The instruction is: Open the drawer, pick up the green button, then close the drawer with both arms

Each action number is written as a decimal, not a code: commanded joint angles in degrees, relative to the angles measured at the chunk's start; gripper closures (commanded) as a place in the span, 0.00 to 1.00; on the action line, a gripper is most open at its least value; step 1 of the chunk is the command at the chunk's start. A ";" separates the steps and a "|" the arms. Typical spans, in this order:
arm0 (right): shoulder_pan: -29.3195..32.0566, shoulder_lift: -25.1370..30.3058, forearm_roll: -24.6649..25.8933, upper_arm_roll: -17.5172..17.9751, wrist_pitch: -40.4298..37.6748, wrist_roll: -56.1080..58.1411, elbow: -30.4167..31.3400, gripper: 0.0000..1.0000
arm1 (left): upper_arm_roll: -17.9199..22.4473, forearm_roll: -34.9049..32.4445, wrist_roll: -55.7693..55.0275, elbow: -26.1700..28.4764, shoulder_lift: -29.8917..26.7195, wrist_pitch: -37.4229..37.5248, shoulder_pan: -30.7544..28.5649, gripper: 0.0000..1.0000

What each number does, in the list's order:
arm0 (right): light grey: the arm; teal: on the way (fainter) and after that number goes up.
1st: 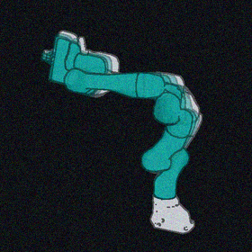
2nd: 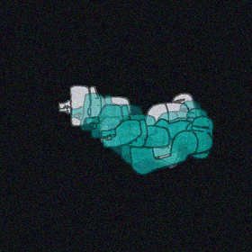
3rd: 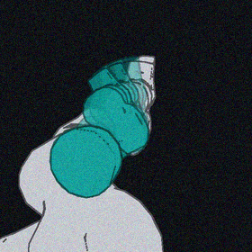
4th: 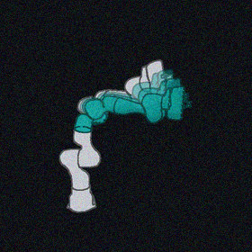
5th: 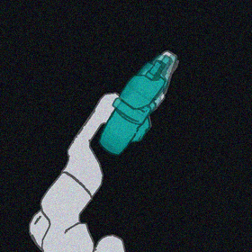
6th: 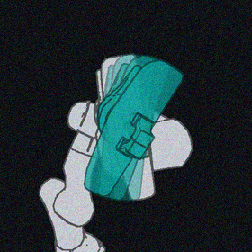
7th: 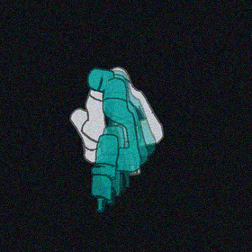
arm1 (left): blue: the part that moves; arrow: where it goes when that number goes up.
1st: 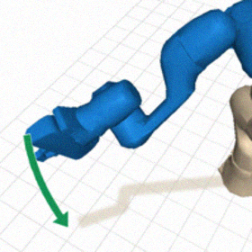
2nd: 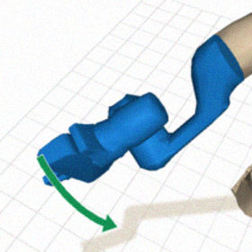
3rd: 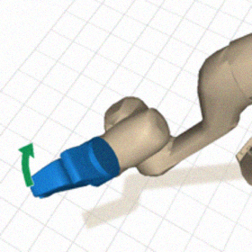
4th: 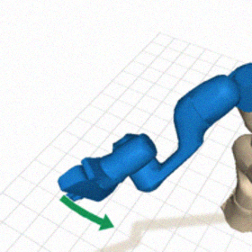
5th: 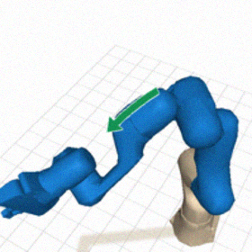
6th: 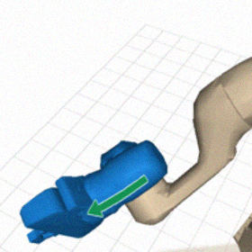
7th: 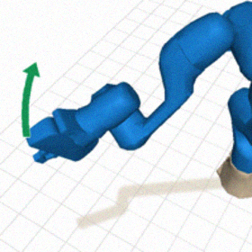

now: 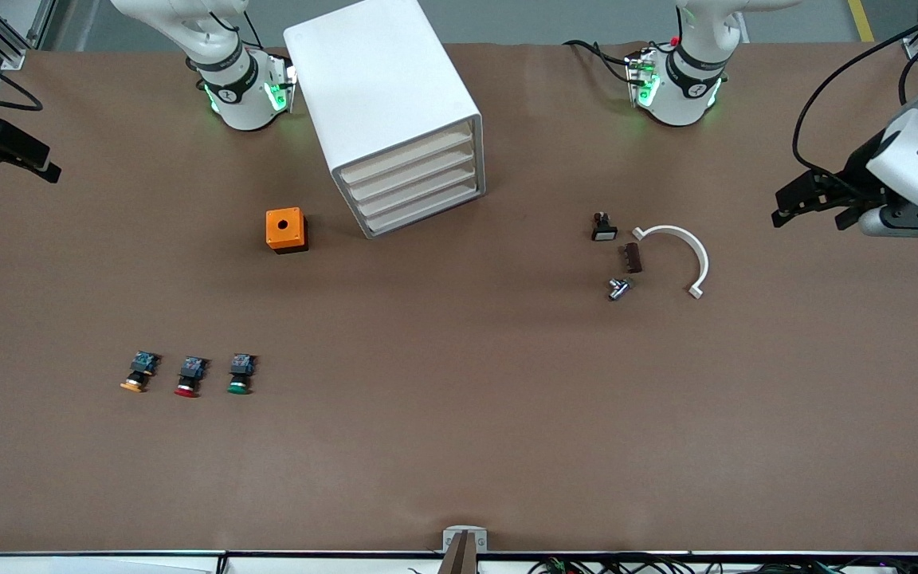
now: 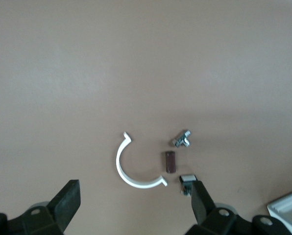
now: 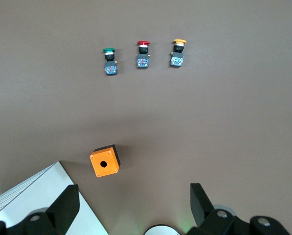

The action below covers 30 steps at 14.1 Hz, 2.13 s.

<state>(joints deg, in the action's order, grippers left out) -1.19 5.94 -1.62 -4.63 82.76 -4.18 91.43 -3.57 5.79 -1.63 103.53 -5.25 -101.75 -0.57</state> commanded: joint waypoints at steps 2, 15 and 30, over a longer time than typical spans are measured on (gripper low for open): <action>-0.66 2.23 -0.58 -0.55 0.65 -0.04 1.64 0.00 | 0.76 -1.04 -0.39 -2.36 1.11 -1.26 0.57 0.00; 1.10 2.67 -0.58 -0.11 0.04 1.53 1.82 0.00 | 0.50 -1.22 -5.41 -6.76 1.73 -1.17 -1.55 0.00; 0.31 2.94 -0.49 -0.02 0.30 2.07 1.82 0.00 | -0.47 -4.38 -2.50 -11.60 2.70 7.71 -1.19 0.00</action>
<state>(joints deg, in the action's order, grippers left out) -0.73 7.10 -1.62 -4.67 82.42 -2.82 91.54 -3.66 2.78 -4.66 93.51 -3.38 -95.24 -1.78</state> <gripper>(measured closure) 0.000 0.000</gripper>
